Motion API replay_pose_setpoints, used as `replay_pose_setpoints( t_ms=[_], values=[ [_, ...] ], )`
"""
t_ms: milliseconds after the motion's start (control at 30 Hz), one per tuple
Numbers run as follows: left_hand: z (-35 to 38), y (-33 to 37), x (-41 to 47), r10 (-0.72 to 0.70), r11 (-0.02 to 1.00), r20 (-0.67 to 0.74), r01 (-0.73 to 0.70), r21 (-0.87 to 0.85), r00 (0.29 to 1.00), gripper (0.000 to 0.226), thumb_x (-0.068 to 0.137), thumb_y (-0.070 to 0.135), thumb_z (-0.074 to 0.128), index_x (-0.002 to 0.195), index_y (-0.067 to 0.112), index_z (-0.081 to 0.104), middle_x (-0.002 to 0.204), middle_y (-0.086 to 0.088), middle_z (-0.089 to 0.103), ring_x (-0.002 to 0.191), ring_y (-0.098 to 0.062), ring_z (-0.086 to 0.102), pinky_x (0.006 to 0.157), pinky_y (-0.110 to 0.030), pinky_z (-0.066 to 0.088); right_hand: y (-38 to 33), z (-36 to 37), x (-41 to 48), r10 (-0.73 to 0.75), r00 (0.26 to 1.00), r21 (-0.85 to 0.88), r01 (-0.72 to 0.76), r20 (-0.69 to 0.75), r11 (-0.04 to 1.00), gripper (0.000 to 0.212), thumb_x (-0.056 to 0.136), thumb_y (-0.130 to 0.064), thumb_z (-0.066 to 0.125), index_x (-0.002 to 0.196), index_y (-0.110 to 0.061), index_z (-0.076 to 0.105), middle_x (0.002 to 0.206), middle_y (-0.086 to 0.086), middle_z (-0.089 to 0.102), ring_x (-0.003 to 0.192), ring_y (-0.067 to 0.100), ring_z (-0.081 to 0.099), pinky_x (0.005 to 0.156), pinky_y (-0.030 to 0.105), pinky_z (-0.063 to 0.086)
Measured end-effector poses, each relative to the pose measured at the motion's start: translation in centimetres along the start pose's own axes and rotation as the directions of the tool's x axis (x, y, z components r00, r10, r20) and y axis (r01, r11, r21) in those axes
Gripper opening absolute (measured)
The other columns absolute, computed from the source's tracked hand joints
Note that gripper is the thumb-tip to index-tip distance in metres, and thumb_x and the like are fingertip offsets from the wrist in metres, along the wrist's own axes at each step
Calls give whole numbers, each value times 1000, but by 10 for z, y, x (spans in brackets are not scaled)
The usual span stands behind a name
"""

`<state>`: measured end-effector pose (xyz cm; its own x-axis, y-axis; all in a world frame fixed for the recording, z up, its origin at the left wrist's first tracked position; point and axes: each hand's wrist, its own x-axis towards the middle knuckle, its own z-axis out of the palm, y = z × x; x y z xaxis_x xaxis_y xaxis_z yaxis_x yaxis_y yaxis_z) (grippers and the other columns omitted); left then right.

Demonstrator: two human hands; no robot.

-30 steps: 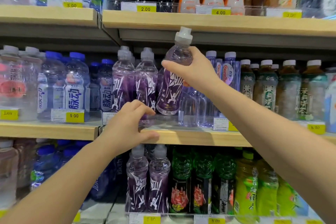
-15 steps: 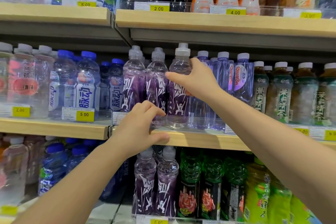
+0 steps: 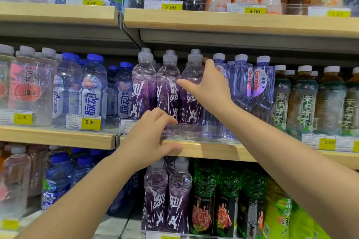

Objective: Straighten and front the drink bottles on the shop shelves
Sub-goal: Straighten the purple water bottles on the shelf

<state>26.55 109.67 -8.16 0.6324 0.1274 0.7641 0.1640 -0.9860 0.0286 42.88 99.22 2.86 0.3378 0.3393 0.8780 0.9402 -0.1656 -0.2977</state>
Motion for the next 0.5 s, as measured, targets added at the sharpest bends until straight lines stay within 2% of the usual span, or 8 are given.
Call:
replay_pose_setpoints(
  t_ms=[167, 333, 433, 500],
  values=[
    [0, 1, 1, -4, 1000, -2, 4, 17, 1000, 68, 77, 66, 70, 134, 35, 49, 123, 20, 41, 114, -2, 37, 91, -19, 33, 0, 4, 0, -21, 999, -41, 20, -29, 999, 96, 84, -65, 71, 152, -10, 33, 139, 5, 58, 119, 25, 60, 82, 37, 51],
    [0, 2, -1, -9, 1000, 7, 9, 25, 1000, 67, 78, 66, 68, 134, 35, 48, 123, 20, 39, 113, -2, 37, 91, -20, 33, 1, 5, -7, -73, 997, -95, 70, -23, 993, 86, 91, -58, 67, 154, -12, 31, 146, 7, 48, 122, 25, 57, 77, 30, 42],
    [-2, 2, -2, -13, 999, 20, 12, 31, 1000, 67, 79, 66, 67, 135, 34, 48, 123, 20, 39, 113, -3, 37, 91, -20, 33, 2, -2, -16, -117, 993, -92, 118, 20, 989, 75, 95, -48, 67, 154, -19, 31, 153, 3, 40, 113, 21, 60, 74, 30, 44],
    [-5, 4, -2, -13, 999, 36, 12, 30, 999, 67, 80, 66, 66, 136, 33, 48, 123, 19, 39, 113, -4, 36, 93, -21, 33, 3, -12, -25, -135, 990, -95, 139, 46, 986, 71, 95, -43, 66, 155, -23, 32, 156, 0, 35, 102, 19, 63, 71, 32, 50]
  ],
)
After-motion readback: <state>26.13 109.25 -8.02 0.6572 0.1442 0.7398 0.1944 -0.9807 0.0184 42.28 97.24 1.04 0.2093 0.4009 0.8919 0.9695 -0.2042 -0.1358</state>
